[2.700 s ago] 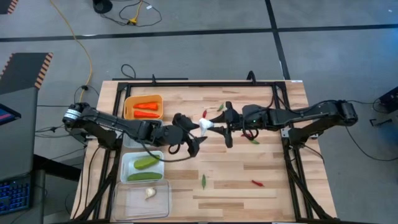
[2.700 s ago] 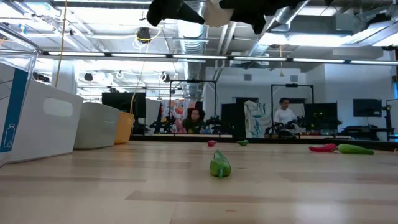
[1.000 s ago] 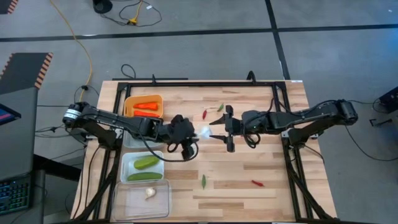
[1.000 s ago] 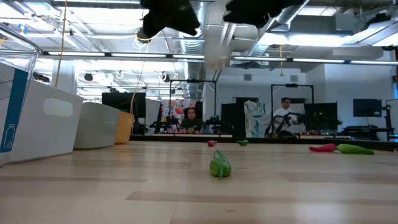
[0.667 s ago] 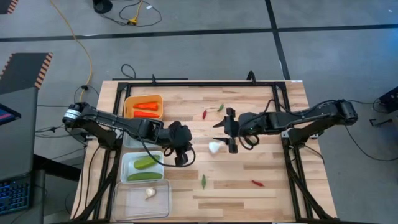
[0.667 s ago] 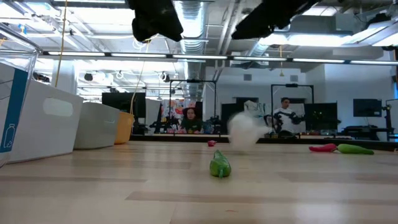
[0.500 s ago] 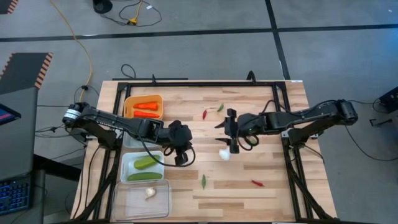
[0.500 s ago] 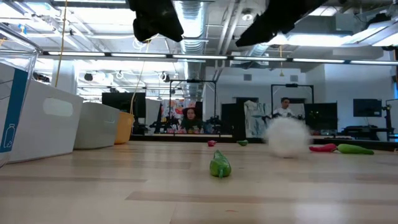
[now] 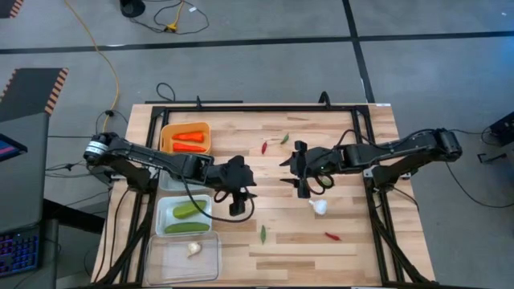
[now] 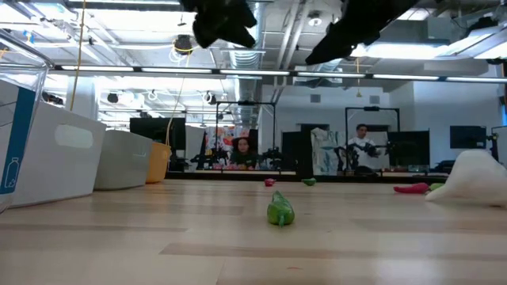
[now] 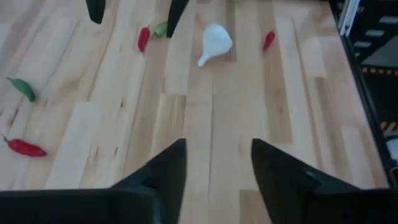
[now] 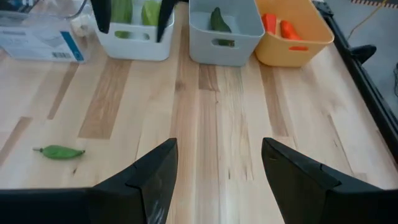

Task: Sort produce into baskets
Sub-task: Put the garlic into the transparent bin

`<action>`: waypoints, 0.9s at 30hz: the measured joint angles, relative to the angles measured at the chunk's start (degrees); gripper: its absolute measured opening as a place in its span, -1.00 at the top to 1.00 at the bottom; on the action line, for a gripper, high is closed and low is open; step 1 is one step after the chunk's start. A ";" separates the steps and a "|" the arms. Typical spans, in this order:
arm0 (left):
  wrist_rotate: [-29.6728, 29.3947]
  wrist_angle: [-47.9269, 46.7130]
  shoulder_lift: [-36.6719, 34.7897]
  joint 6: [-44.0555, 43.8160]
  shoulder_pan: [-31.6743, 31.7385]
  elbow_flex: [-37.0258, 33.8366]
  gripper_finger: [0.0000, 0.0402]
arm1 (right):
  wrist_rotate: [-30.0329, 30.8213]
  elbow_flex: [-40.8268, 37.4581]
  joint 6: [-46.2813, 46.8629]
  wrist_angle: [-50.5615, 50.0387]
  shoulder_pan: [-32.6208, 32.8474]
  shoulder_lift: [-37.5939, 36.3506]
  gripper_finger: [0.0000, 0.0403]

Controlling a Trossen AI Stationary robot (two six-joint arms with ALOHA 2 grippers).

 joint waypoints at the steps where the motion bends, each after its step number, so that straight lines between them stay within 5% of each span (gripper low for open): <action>1: -0.04 1.03 0.75 0.64 0.02 0.00 0.09 | -0.01 0.47 0.06 -1.27 0.04 0.00 -0.29; 10: -0.02 2.59 4.91 1.10 0.13 -0.02 -0.33 | -0.03 5.87 10.84 -21.20 4.42 0.00 -0.29; 19: -0.07 3.10 5.03 6.34 0.30 -0.02 -0.36 | 1.33 2.90 29.39 -37.64 10.31 0.24 -0.29; 27: -0.08 2.99 5.03 6.30 0.28 -0.02 -0.36 | 3.61 -2.62 30.25 -38.30 11.23 0.26 -0.29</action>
